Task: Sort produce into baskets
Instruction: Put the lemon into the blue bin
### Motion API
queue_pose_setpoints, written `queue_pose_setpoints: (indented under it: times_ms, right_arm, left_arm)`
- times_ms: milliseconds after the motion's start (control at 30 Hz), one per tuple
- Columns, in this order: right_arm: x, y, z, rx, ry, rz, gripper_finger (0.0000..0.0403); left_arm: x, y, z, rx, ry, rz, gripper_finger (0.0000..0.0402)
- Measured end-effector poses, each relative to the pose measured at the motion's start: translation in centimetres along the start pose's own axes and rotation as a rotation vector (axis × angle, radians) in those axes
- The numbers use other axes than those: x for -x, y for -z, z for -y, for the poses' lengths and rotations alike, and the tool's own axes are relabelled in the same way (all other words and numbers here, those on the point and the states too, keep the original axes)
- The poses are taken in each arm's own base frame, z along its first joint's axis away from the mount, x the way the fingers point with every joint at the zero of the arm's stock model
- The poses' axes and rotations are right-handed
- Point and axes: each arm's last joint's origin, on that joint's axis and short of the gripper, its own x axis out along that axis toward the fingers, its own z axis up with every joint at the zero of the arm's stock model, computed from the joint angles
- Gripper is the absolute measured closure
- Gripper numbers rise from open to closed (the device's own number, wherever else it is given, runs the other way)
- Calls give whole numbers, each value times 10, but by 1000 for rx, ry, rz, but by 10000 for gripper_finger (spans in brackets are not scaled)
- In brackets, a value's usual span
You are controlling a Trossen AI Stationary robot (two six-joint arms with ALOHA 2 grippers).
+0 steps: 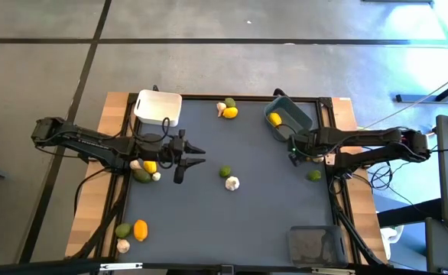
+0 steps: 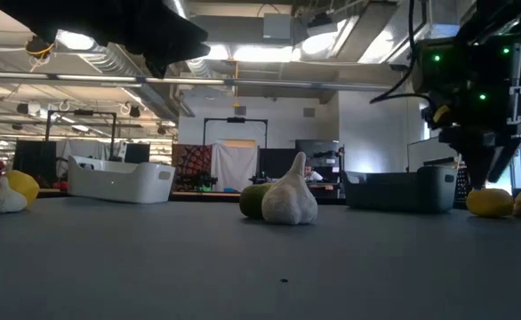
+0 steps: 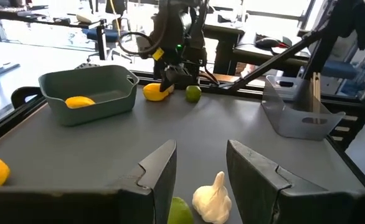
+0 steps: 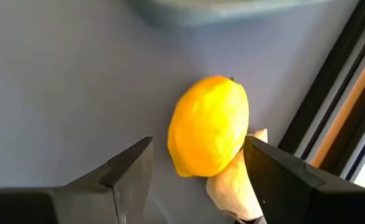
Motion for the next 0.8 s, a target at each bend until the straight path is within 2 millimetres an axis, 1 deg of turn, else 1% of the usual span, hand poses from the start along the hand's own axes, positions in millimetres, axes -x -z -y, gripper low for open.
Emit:
queue_pose_setpoints:
  times_ms: [133, 300, 467, 800]
  right_arm:
    - [-6, 4, 1, 29, 12, -9, 155]
    - [-13, 5, 1, 28, 19, 18, 155]
    - [-21, 9, 2, -15, 23, 21, 155]
    - [-25, 7, -1, -50, -7, 62, 155]
  left_arm:
    - [0, 0, 0, 55, 0, 4, 265]
    - [0, 0, 0, 70, -1, 4, 265]
    - [0, 0, 1, 82, 2, 4, 265]
    - [0, 0, 1, 70, 2, 3, 265]
